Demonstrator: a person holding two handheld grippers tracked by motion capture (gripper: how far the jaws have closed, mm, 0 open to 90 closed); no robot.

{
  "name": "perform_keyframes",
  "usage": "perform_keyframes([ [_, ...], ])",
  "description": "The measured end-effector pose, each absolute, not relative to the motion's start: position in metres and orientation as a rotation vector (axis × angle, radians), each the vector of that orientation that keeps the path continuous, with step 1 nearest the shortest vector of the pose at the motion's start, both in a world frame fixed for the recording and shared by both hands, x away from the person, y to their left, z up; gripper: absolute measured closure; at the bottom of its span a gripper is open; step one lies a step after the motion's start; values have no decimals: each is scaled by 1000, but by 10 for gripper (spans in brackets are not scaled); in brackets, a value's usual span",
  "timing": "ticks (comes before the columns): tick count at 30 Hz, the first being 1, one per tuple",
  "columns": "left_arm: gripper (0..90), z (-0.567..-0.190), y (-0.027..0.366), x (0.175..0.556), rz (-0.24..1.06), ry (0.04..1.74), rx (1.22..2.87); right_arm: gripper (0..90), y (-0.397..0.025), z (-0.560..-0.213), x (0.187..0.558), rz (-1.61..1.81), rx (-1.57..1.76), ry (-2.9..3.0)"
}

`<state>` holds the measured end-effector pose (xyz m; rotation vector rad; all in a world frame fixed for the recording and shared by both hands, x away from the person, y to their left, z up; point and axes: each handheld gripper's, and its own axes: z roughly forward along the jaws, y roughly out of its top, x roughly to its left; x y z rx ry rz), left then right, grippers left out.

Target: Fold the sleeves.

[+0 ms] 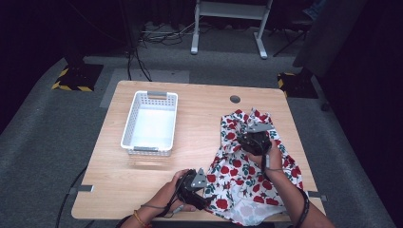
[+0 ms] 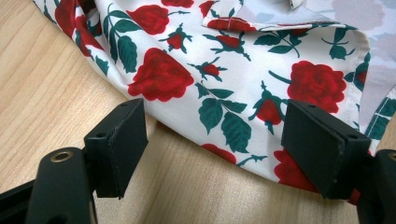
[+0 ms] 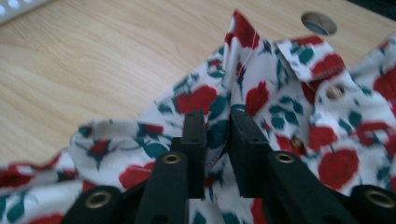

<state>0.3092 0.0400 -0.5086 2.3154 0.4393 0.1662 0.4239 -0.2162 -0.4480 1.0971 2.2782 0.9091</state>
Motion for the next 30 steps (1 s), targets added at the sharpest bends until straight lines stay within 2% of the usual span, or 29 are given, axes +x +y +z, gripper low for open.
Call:
perform_keyframes([
  [7, 220, -509, 40, 309, 166, 439, 2315, 633, -259, -454, 393, 996, 1180, 2263],
  [14, 220, -509, 40, 309, 168, 441, 2315, 603, -305, -454, 375, 986, 1160, 2129],
  [22, 220, -508, 40, 309, 168, 441, 2315, 541, -356, -470, 386, 803, 1270, 2137],
  [30, 220, -508, 40, 309, 165, 438, 2316, 478, -371, -492, 393, 787, 1300, 2214],
])
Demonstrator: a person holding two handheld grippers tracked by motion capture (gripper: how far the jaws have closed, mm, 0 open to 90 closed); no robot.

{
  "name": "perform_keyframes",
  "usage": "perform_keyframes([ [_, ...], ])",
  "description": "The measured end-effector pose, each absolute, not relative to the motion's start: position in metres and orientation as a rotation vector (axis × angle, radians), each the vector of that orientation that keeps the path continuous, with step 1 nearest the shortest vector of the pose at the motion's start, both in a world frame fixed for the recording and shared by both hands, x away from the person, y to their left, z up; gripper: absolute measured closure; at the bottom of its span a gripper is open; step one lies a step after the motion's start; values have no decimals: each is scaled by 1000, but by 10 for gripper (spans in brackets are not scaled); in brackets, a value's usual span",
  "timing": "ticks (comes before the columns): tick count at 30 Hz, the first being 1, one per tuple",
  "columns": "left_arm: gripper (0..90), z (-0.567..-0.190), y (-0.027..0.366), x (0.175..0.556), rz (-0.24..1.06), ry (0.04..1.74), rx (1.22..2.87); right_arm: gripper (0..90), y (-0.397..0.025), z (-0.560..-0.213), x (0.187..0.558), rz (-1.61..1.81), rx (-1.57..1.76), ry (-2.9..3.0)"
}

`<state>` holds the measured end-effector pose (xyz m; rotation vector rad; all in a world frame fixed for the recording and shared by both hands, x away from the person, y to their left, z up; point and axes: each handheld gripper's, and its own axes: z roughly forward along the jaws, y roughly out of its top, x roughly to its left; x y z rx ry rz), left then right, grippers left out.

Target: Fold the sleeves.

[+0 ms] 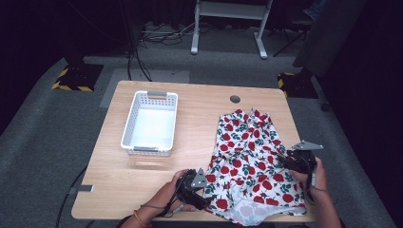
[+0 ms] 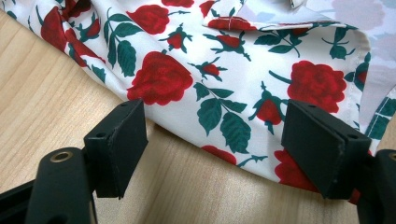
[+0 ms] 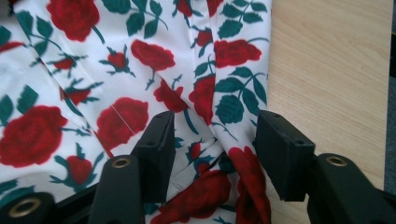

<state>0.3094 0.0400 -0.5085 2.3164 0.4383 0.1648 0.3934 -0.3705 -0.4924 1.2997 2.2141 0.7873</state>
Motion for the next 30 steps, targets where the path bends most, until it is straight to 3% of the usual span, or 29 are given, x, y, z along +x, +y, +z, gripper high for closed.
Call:
perform_keyframes([
  [19, 219, -504, 52, 309, 165, 446, 2362, 502, -359, -498, 390, 852, 1290, 2207],
  [23, 283, -499, 50, 304, 281, 466, 2370, 513, -344, -497, 392, 836, 1257, 2212],
  [30, 263, -492, 31, 312, 333, 486, 2356, 515, -318, -498, 393, 827, 1166, 2239],
])
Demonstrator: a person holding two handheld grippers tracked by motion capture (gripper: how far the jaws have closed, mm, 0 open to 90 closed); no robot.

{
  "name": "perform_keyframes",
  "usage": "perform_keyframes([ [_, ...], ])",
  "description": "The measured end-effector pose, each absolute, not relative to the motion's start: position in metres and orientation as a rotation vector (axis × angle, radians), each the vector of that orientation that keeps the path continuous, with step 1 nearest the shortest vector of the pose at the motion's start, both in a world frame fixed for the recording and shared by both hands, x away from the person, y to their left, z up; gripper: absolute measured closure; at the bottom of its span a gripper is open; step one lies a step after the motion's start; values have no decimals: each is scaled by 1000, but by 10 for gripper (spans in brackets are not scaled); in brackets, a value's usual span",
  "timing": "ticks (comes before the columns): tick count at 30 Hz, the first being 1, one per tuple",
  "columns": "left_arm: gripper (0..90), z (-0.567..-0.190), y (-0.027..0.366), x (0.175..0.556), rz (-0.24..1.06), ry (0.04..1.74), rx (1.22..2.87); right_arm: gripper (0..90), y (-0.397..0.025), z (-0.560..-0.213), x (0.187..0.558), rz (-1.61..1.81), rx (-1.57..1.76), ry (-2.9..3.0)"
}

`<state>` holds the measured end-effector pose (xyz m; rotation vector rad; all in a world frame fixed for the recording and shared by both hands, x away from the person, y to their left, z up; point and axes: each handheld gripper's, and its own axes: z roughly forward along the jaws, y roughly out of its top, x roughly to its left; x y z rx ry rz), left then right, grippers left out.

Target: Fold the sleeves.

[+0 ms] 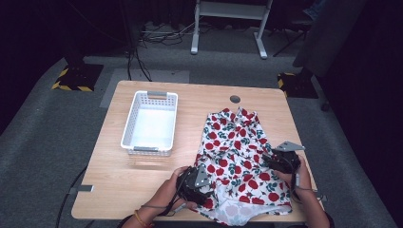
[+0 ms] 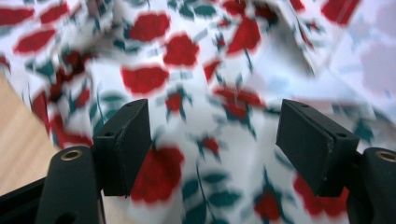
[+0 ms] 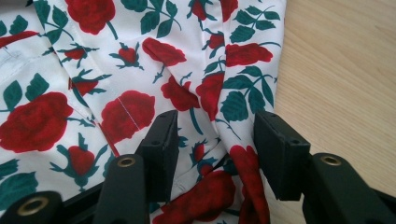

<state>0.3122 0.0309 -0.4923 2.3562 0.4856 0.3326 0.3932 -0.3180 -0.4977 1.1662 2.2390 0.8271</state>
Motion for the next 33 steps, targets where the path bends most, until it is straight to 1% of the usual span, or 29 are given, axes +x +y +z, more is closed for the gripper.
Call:
perform_keyframes([
  [2, 267, -492, 25, 315, 355, 473, 2374, 515, -313, -498, 393, 815, 1142, 2239],
  [5, 270, -497, 25, 317, 346, 467, 2402, 515, -310, -498, 393, 809, 1125, 2235],
  [11, 263, -497, 43, 322, 280, 531, 2335, 512, -313, -499, 393, 846, 1153, 2230],
  [16, 258, -500, 56, 323, 304, 591, 2337, 522, -313, -500, 394, 854, 1137, 2239],
  [20, 247, -503, 61, 325, 269, 618, 2324, 522, -313, -500, 393, 866, 1140, 2234],
  [22, 229, -503, 61, 326, 272, 616, 2328, 521, -314, -501, 394, 876, 1143, 2234],
  [33, 226, -507, 64, 329, 233, 601, 2299, 521, -316, -501, 394, 890, 1143, 2239],
])
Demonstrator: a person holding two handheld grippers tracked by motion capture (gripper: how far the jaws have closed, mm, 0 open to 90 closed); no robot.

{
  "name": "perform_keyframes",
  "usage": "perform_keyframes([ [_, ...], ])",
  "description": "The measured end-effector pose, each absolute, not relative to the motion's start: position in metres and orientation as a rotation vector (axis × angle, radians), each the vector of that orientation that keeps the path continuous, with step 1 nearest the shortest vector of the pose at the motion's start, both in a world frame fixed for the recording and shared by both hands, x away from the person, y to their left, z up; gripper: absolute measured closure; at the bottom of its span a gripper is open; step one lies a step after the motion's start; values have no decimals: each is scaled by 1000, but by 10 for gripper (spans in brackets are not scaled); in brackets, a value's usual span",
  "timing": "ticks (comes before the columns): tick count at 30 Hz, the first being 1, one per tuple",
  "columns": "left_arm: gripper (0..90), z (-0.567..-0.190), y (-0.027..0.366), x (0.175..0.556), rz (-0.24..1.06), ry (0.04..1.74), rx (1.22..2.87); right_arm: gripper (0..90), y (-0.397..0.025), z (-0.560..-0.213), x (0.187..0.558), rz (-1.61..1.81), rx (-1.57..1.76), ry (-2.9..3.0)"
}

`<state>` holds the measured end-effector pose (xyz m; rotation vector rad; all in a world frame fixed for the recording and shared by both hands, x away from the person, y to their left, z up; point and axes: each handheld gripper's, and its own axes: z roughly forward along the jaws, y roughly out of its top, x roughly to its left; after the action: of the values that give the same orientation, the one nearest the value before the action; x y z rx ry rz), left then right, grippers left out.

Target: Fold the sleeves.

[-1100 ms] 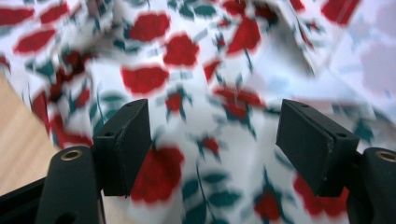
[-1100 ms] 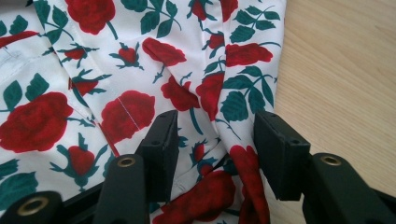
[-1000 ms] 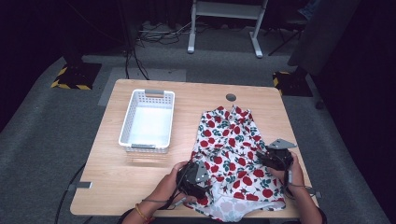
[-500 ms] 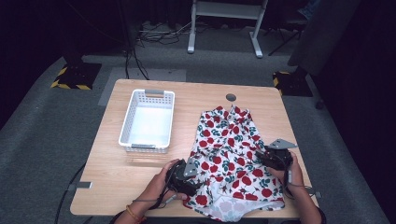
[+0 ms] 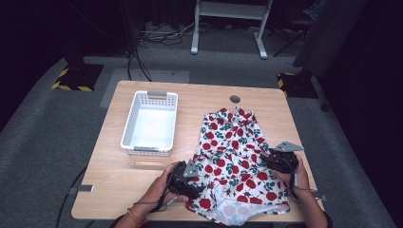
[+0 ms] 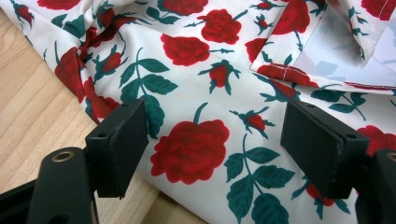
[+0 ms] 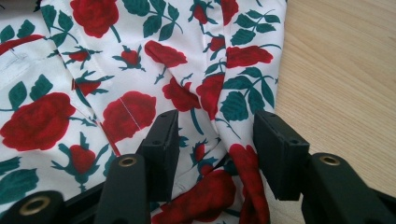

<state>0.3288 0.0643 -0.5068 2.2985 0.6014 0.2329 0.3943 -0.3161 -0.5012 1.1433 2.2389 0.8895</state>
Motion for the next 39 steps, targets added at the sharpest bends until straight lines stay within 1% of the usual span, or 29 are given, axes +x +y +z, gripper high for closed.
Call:
perform_keyframes([
  [12, 227, -506, 65, 329, 222, 584, 2307, 525, -316, -501, 394, 890, 1140, 2242],
  [18, 238, -503, 65, 325, 198, 536, 2352, 536, -316, -500, 391, 889, 1121, 2268],
  [21, 247, -499, 63, 323, 206, 565, 2382, 536, -315, -499, 389, 881, 1111, 2288],
  [22, 254, -497, 62, 323, 225, 571, 2391, 531, -315, -498, 389, 877, 1108, 2294],
  [24, 247, -493, 57, 325, 258, 597, 2356, 481, -315, -496, 389, 846, 1101, 2308],
  [27, 235, -479, 47, 334, 309, 608, 2298, 441, -312, -492, 390, 807, 1079, 2338],
  [33, 222, -455, 18, 367, 371, 593, 2257, 388, -305, -473, 397, 844, 1062, 2314],
  [35, 222, -451, 10, 381, 394, 605, 2262, 380, -300, -466, 402, 861, 1051, 2311],
  [37, 222, -446, 5, 396, 448, 647, 2268, 373, -294, -459, 411, 855, 1027, 2308],
  [39, 226, -441, 3, 412, 451, 684, 2264, 371, -287, -454, 423, 846, 1024, 2308],
])
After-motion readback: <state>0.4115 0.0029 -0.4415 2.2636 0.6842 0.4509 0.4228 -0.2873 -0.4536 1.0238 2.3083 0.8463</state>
